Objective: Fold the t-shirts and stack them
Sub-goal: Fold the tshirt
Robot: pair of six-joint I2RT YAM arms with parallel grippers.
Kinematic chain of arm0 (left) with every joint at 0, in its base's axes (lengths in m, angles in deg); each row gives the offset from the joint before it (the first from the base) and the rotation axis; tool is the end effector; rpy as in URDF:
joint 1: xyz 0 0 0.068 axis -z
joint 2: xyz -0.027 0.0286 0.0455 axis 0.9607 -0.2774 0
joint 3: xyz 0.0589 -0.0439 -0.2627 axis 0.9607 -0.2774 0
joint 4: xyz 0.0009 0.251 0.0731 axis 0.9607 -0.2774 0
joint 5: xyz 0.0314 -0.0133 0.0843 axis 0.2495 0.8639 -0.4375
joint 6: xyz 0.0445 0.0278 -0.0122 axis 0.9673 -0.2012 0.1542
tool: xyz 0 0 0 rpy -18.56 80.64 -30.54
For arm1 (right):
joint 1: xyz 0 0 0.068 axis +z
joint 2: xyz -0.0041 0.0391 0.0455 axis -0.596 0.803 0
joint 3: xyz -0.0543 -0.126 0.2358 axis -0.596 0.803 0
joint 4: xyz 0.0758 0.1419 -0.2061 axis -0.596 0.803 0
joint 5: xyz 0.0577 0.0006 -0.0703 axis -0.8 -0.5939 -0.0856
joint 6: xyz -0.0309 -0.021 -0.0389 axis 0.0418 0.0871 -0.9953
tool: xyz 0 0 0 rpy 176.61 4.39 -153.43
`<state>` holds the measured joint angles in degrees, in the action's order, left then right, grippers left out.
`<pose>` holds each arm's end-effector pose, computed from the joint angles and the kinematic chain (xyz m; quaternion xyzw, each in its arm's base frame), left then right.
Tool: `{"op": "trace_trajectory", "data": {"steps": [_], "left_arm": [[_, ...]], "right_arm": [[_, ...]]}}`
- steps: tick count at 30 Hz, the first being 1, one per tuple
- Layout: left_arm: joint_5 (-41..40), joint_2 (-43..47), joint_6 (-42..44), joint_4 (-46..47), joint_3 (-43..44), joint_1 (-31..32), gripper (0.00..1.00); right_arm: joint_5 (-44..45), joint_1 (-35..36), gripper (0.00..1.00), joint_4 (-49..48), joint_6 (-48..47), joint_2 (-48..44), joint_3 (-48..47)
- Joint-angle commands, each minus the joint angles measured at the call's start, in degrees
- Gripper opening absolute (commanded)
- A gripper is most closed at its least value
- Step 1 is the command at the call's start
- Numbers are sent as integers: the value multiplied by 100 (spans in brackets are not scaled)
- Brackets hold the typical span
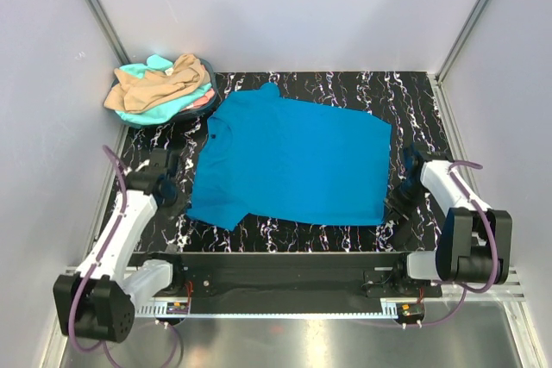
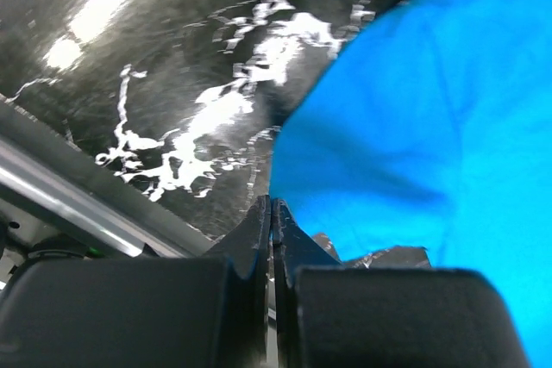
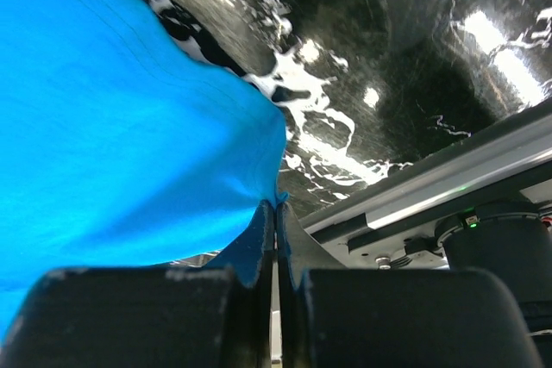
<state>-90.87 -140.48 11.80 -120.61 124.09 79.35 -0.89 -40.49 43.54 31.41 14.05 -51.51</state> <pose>0.1569 -0.0083 0.2305 -0.4246 0.8885 0.0058 0.1741 0.2003 -0.0117 0.1864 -0.3853 -0.9223 -0.0253 0.0194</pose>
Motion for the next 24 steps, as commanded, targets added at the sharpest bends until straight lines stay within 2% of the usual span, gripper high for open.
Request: {"op": "trace_trajectory", "data": {"steps": [1, 10, 24], "left_arm": [[-24, -418, 270, 286, 555, 297, 0], [-235, -1745, 710, 207, 1978, 922, 0], [-323, -3179, 1413, 435, 3578, 1019, 0]], "right_arm": [[293, -23, 0, -40, -1, 116, -405], [320, -14, 0, -145, -221, 503, -740], [434, -23, 0, -400, -441, 1180, -1064]]}}
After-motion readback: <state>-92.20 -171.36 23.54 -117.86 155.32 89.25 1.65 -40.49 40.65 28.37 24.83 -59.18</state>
